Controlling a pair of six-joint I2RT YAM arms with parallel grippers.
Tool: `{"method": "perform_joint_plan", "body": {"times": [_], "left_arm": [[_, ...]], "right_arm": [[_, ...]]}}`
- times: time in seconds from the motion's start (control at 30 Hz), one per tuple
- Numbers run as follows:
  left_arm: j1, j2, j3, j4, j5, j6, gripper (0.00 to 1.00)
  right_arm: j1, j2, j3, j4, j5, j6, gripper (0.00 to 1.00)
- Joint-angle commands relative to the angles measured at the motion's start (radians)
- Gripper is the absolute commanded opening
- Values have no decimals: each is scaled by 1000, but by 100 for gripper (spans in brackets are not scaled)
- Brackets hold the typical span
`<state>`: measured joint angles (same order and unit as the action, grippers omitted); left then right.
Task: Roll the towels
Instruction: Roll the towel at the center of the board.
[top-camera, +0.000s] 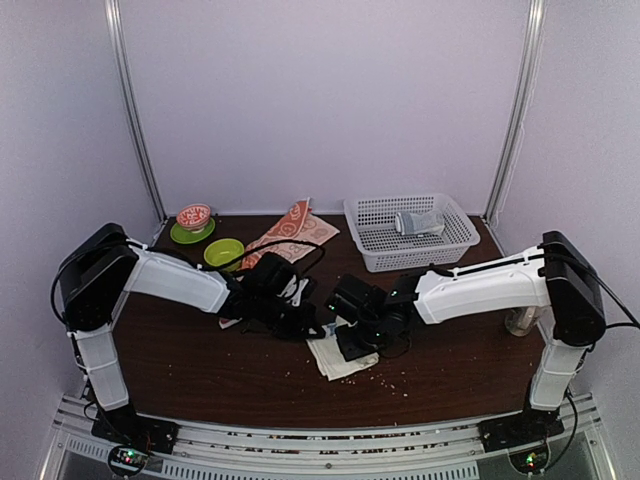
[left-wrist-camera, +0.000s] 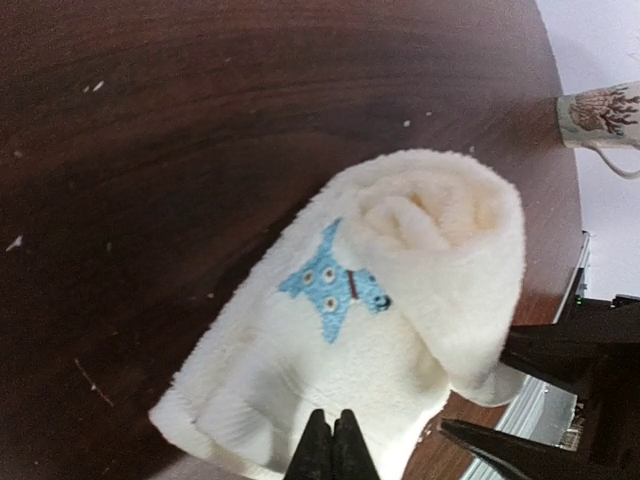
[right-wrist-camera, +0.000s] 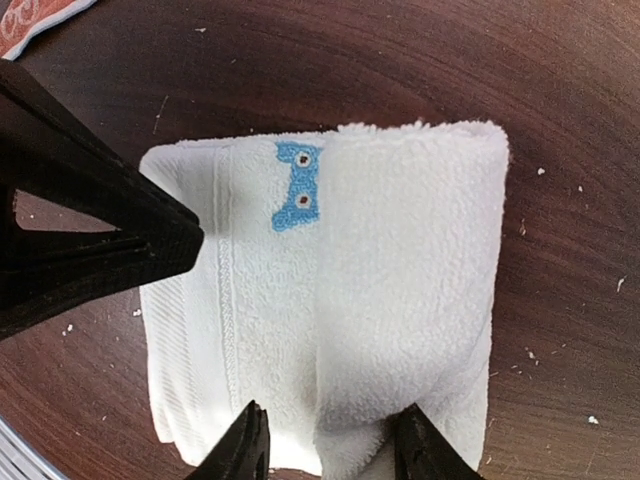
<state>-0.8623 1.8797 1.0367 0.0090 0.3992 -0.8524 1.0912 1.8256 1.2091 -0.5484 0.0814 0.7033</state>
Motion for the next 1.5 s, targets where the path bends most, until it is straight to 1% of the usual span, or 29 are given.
{"method": "perform_joint_plan", "body": {"times": [0.0,0.13,0.27,0.5,0.63,0.77,0.97,1.17,1.33,1.47], "left_arm": [[14,38,22,-92,-49,12,0],[13,71,43,-124,-58,14,0],[14,102,46,-108,-40,7,0],[14,107,31,-81,-30,-6,0],[15,104,26,-80,-28,-5,0],[16,69,8,-75,-38,-6,0],[18,-25,-40,-47,-50,-13,0],[22,-77,-58,20,-19,-43,0],[24,-126,-61,41,-14,-57,0],[31,-132,-52,66,-7,-60,0]], "right_arm": [[7,20,29,-8,-6,-7,44],[8,22,33,-5,-19,-3,44],[10,32,33,22,-58,-3,46],[13,50,25,92,-140,6,48],[13,73,29,102,-166,12,48],[11,92,20,117,-175,24,48],[2,102,-12,174,-199,40,49],[-11,88,-64,244,-223,55,54],[-20,88,-90,273,-240,60,57],[-28,93,-102,296,-257,61,59]]}}
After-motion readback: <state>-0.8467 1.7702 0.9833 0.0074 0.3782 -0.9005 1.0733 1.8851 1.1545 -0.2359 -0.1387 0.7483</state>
